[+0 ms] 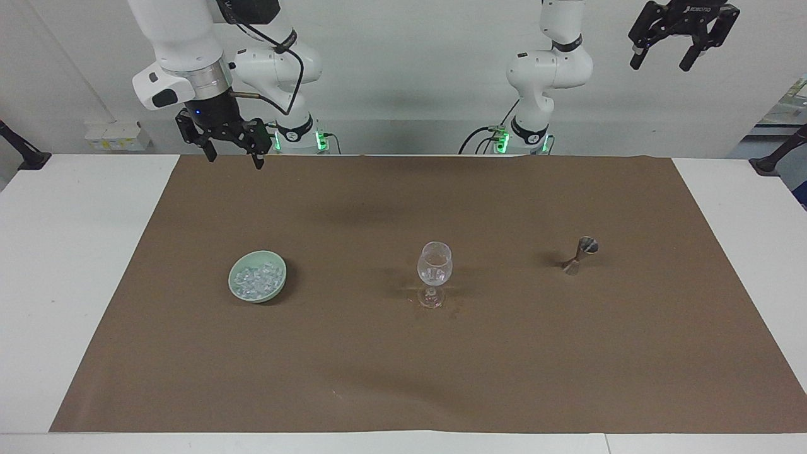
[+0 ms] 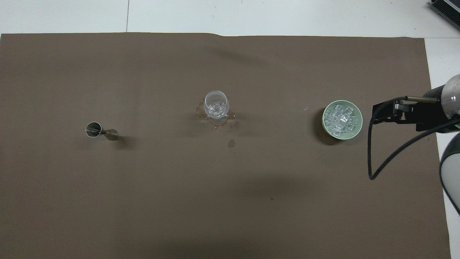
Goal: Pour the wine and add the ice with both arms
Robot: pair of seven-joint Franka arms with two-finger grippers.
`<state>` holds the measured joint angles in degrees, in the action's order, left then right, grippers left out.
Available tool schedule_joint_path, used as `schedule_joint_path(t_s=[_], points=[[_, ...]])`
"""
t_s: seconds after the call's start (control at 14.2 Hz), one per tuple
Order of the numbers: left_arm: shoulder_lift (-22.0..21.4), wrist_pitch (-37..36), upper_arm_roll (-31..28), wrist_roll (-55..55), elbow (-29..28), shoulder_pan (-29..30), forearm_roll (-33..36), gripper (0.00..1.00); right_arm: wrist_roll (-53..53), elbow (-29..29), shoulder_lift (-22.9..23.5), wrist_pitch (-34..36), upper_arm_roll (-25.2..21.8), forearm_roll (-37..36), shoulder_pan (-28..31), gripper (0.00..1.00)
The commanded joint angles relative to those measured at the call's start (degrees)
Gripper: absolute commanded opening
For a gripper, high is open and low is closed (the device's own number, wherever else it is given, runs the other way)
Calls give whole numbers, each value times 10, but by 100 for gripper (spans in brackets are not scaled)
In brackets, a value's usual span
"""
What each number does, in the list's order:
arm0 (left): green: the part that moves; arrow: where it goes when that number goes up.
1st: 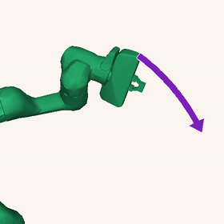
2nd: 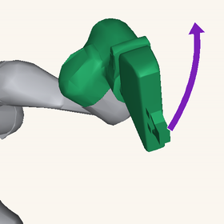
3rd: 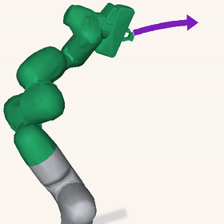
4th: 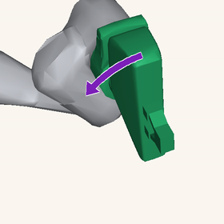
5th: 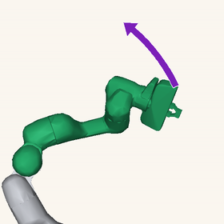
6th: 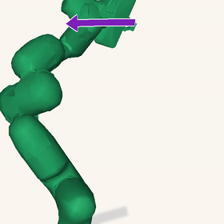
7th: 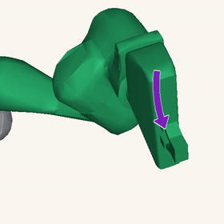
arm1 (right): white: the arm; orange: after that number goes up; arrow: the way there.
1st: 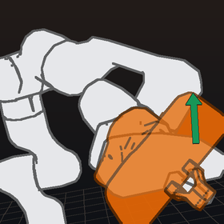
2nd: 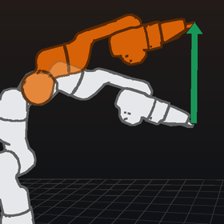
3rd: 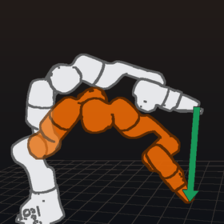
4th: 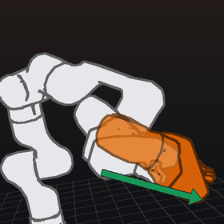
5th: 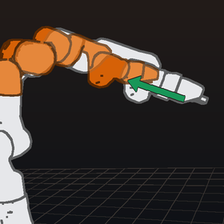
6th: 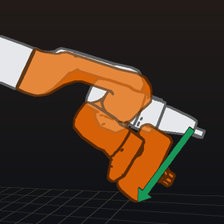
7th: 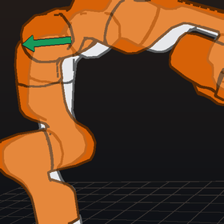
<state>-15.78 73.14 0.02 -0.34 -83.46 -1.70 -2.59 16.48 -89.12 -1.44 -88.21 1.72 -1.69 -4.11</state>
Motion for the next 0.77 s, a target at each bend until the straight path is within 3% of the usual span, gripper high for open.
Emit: schedule_joint_path(t_s=[0.0, 0.49, 0.7], points=[[5, -6, 5, 1, -5, 10, -1, 100, -10, 3, -1, -8, -2, 14, 2, 100], [19, -5, 9, 3, -10, 10, -3, 100, -4, 2, -1, -8, -7, 12, 2, 100], [77, 19, 9, 6, -14, 6, -3, 100, -12, -3, 0, -8, -6, 12, 9, 100]])
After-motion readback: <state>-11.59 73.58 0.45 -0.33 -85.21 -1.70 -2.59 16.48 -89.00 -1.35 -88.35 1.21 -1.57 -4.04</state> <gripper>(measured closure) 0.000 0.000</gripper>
